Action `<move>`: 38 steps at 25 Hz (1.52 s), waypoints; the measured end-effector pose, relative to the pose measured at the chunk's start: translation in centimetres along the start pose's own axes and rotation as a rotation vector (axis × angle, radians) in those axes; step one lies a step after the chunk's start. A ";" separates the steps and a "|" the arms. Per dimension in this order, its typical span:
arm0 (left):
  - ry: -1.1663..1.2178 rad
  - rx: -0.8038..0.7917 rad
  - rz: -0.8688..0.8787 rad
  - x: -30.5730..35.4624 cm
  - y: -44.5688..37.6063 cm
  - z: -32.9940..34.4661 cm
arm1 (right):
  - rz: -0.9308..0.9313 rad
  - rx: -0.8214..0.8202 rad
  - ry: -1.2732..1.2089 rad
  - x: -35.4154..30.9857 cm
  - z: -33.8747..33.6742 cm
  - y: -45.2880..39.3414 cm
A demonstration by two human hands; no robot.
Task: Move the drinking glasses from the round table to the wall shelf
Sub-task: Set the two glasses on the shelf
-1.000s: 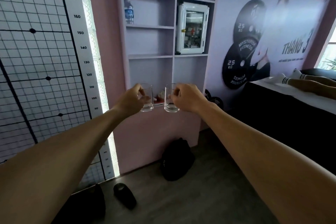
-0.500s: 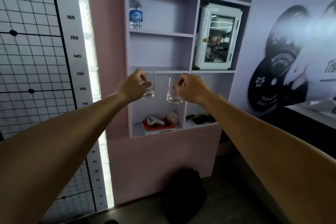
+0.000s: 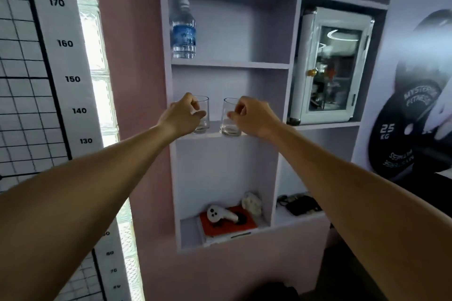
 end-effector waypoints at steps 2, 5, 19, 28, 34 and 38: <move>-0.034 0.004 -0.011 -1.2 -2.5 0.9 | -0.018 -0.022 -0.015 0.7 1.6 -3.1; -0.071 0.025 -0.058 -3.1 -5.3 2.0 | -0.055 -0.044 -0.021 1.9 3.7 -7.1; -0.547 0.117 -0.303 -7.1 -11.6 5.3 | -0.225 -0.187 -0.109 4.9 13.2 -17.6; -0.822 0.137 -0.193 -5.5 -12.3 5.1 | -0.272 -0.163 -0.269 3.7 14.2 -19.6; -0.951 0.123 -0.242 -5.3 -12.3 4.7 | -0.283 -0.178 -0.319 3.6 14.9 -20.2; -0.968 0.158 -0.231 -4.8 -11.8 4.8 | -0.241 -0.203 -0.354 3.6 15.9 -20.6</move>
Point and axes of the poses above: each hand's wrist, its own y-axis away from the middle knuckle, its own z-axis out of the palm, x = y × z, the point moved 9 cm from there along -y, towards the middle knuckle, and after that the axes turned 4 degrees about y, right-handed, at the moved point
